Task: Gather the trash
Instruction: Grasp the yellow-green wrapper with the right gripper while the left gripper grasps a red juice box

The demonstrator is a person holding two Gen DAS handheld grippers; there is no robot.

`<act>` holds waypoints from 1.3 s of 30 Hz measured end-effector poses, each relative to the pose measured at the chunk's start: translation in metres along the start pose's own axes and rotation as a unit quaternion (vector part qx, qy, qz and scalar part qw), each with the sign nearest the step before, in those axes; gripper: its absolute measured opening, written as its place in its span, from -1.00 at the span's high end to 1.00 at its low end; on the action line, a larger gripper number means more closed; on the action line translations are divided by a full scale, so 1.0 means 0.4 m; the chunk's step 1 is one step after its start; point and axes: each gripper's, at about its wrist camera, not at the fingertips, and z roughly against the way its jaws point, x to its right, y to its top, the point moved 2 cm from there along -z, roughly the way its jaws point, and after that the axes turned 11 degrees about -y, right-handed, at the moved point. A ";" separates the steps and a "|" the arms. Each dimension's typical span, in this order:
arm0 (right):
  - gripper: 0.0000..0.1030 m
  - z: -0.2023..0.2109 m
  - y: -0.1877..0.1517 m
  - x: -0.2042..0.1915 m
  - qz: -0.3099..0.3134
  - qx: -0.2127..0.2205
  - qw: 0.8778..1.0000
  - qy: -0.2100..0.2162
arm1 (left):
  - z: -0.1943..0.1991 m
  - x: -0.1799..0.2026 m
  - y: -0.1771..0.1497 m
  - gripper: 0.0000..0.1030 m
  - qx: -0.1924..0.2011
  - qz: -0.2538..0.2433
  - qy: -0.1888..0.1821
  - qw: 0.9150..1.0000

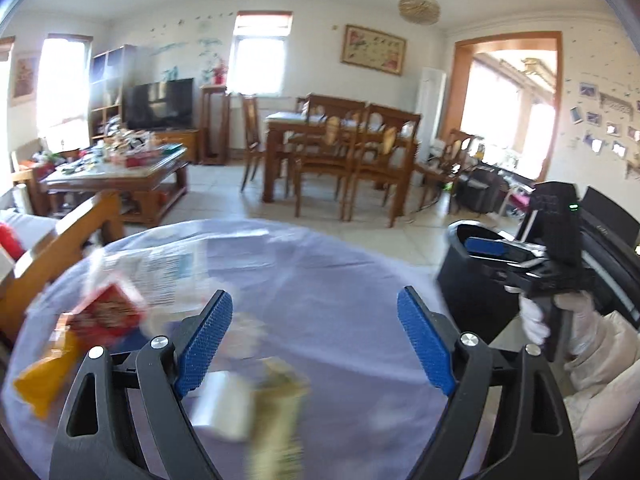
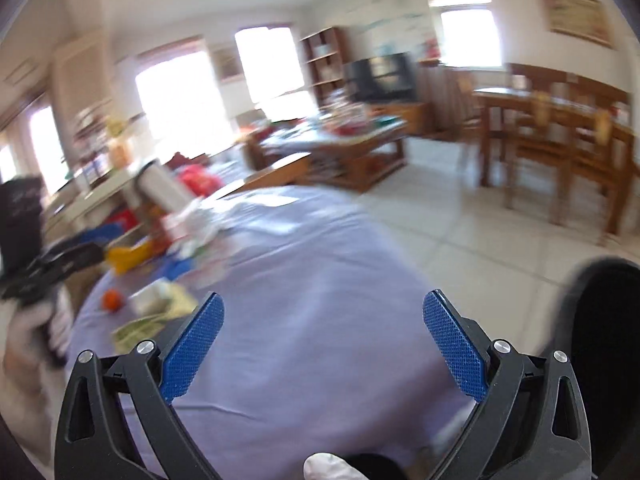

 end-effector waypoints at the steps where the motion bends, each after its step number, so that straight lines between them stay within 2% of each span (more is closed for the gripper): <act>1: -0.90 -0.028 0.007 -0.057 0.024 -0.008 0.999 0.022 | 0.012 -0.043 0.001 -0.63 -0.012 -0.004 0.013 1.000; 3: -0.90 -0.083 0.014 -0.152 0.069 -0.028 0.996 0.052 | 0.029 -0.131 -0.003 -0.63 -0.039 -0.019 0.034 0.998; 5: -0.90 -0.127 0.013 -0.237 0.105 -0.048 0.990 0.075 | 0.034 -0.206 -0.004 -0.63 -0.066 -0.036 0.037 0.996; 8: -0.90 -0.183 -0.003 -0.349 0.149 -0.077 0.980 0.104 | 0.018 -0.304 -0.003 -0.63 -0.108 -0.051 0.029 0.992; 10: -0.90 -0.188 -0.032 -0.411 0.171 -0.090 0.975 0.109 | 0.013 -0.351 -0.018 -0.63 -0.132 -0.067 0.027 0.989; 12: -0.90 -0.201 -0.038 -0.444 0.180 -0.104 0.972 0.107 | -0.002 -0.374 -0.013 -0.63 -0.146 -0.083 0.009 0.986; 15: -0.90 -0.230 -0.035 -0.436 0.149 -0.132 0.973 0.121 | -0.013 -0.391 -0.031 -0.63 -0.156 -0.093 -0.022 0.983; 17: -0.80 -0.248 -0.033 -0.420 0.122 -0.154 0.972 0.133 | -0.032 -0.376 -0.038 -0.63 -0.170 -0.113 -0.027 0.979; 22: -0.29 -0.275 -0.033 -0.403 0.105 -0.178 0.970 0.124 | -0.064 -0.370 -0.043 -0.63 -0.174 -0.140 -0.035 0.974; 26: -0.24 -0.287 -0.039 -0.404 0.101 -0.186 0.969 0.128 | -0.068 -0.404 -0.032 -0.63 -0.172 -0.124 -0.036 0.976; 30: 0.05 -0.301 -0.048 -0.410 0.101 -0.190 0.968 0.129 | -0.067 -0.433 -0.022 -0.63 -0.173 -0.113 -0.033 0.978; 31: 0.22 -0.304 -0.049 -0.409 0.099 -0.191 0.968 0.131 | -0.073 -0.441 -0.022 -0.63 -0.181 -0.105 -0.034 0.977; 33: 0.33 -0.305 -0.045 -0.405 0.094 -0.189 0.969 0.131 | -0.090 -0.459 -0.030 -0.63 -0.203 -0.081 -0.039 0.975; 37: 0.38 -0.304 -0.042 -0.399 0.088 -0.187 0.969 0.135 | -0.104 -0.471 -0.049 -0.60 -0.220 -0.059 -0.058 0.972; 39: 0.41 -0.302 -0.038 -0.392 0.084 -0.184 0.970 0.136 | -0.100 -0.472 -0.053 -0.44 -0.214 -0.048 -0.068 0.973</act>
